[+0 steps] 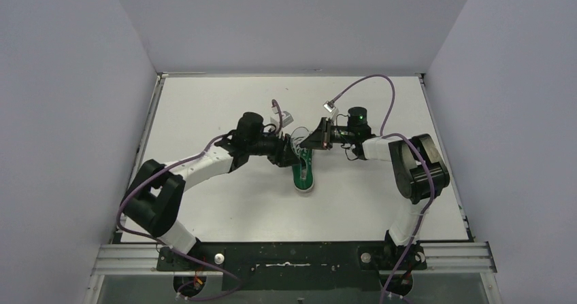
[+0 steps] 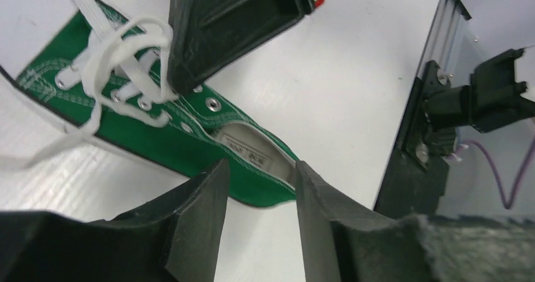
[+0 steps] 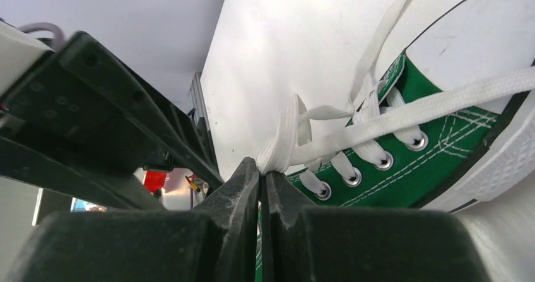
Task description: Tie the shoes
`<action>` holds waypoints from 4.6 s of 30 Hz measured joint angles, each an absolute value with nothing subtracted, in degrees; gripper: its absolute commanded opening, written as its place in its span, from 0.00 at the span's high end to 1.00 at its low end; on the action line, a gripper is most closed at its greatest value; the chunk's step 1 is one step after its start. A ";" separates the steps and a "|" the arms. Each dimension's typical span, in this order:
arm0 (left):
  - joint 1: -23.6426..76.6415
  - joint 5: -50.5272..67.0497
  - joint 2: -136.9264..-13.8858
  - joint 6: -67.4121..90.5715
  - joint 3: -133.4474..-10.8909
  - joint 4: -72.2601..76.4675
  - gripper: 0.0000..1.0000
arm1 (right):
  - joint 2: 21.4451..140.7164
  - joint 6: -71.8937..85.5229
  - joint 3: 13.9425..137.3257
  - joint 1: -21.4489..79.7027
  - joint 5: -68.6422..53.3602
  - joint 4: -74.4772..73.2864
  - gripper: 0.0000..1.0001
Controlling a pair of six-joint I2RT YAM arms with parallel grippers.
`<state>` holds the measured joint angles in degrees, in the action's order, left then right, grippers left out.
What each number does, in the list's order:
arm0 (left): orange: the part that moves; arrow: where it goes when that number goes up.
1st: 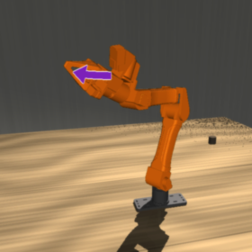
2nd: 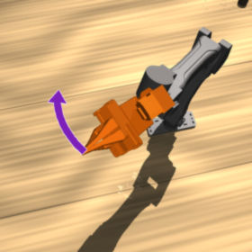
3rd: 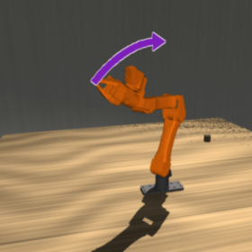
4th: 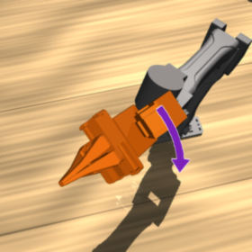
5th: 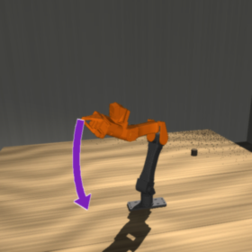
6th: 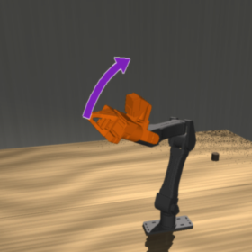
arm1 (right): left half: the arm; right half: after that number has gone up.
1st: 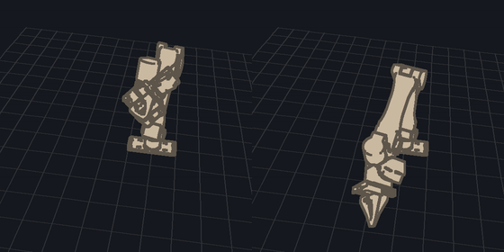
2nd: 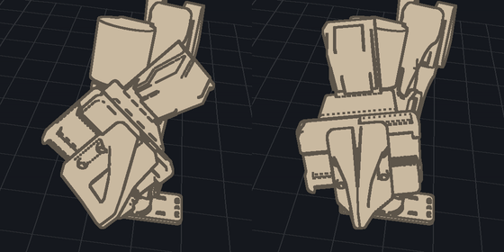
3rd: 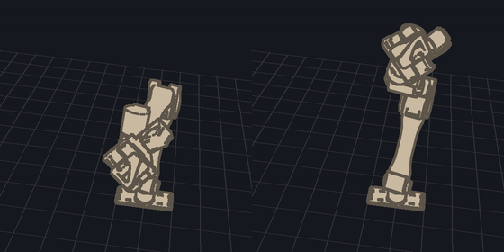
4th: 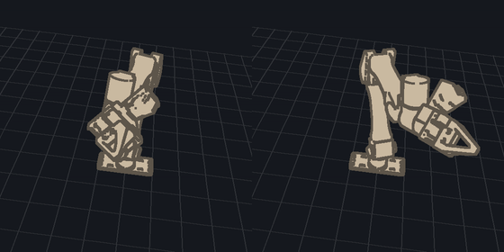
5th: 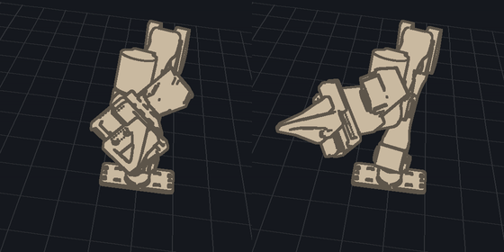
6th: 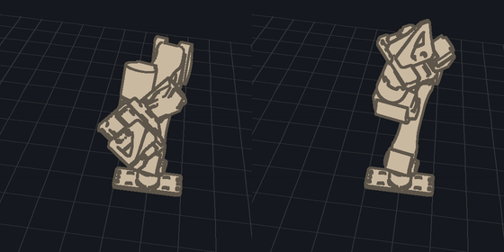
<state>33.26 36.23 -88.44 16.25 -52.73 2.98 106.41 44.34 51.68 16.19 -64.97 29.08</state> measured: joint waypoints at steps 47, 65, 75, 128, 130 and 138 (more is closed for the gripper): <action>31.86 42.04 -105.89 12.43 -65.19 8.86 1.00 | 105.45 39.11 54.81 14.63 -60.62 16.36 0.42; 27.83 54.17 -111.57 54.43 -69.63 8.86 1.00 | 86.26 9.58 47.66 15.16 -55.11 3.84 0.50; 27.38 54.96 -112.01 62.52 -69.01 15.03 1.00 | 92.47 10.24 47.64 18.79 -59.55 15.77 0.44; 28.56 35.03 -111.96 -20.86 -78.43 -18.79 0.42 | 98.32 27.07 71.07 16.16 -54.83 -42.02 1.00; 28.82 34.96 -112.55 -22.76 -80.14 -18.72 0.43 | 98.32 26.81 71.59 16.16 -54.94 -42.28 1.00; 32.56 33.41 -115.35 -24.58 -80.71 -16.69 0.41 | 98.32 26.15 72.20 16.16 -56.01 -42.94 1.00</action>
<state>32.56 33.41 -115.35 -24.58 -80.71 -16.69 98.32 26.15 72.20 16.16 -56.01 -42.94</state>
